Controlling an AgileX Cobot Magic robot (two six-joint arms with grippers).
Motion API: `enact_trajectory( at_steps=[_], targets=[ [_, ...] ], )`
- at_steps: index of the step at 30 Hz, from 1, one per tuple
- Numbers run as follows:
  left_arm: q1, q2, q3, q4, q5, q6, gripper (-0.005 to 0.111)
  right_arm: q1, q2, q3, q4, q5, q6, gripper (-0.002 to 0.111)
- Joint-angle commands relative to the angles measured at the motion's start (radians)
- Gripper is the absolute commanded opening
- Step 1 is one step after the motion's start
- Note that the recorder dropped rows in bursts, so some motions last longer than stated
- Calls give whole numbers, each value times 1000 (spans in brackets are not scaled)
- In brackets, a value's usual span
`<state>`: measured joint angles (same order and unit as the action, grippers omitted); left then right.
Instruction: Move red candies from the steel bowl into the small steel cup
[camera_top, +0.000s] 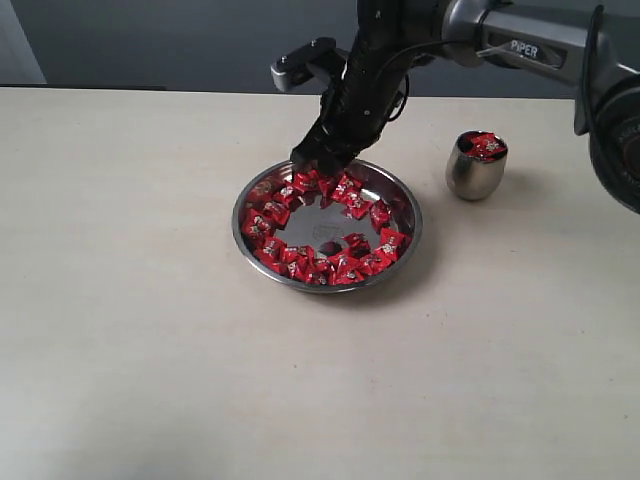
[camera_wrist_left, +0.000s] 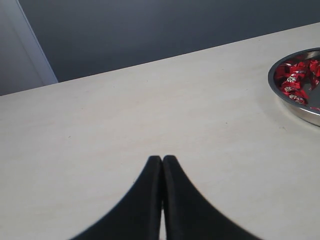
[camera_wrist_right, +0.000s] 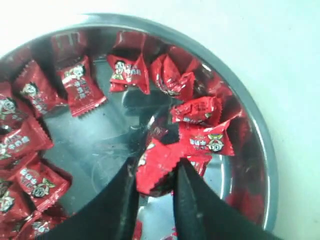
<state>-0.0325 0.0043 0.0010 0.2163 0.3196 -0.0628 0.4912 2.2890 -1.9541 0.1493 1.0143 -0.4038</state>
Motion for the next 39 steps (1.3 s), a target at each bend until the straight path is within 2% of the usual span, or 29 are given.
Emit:
enact_trajectory(
  at_steps=[1,12,19,23,24,26,29,32,36,37,39],
  targets=[
    [0,-4,-1,3,-7,-5,0,-5,-55,-8,11,-12,-15,-1],
    [0,-4,-1,3,-7,-5,0,-35,-141,-8,100,4,-73,-1],
    [0,-4,-1,3,-7,-5,0,-110,-152,-8,208,62,-96,-1],
    [0,-4,-1,3,-7,-5,0,-196,-152,-8,403,136,-100,-1],
    [0,-4,-1,3,-7,-5,0,-253,-152,-6,579,207,-160,-1],
    [0,-4,-1,3,-7,-5,0,-327,-150,0,792,207,-228,-1],
    [0,-4,-1,3,-7,-5,0,-382,-152,4,927,207,-236,-1],
    [0,-4,-1,3,-7,-5,0,-409,-151,4,856,207,-239,-1],
    [0,-4,-1,3,-7,-5,0,-403,-149,6,459,137,-129,-1],
    [0,-4,-1,3,-7,-5,0,-399,-142,5,297,115,-65,-1],
    [0,-4,-1,3,-7,-5,0,-397,-125,5,152,141,-15,-1]
  ],
)
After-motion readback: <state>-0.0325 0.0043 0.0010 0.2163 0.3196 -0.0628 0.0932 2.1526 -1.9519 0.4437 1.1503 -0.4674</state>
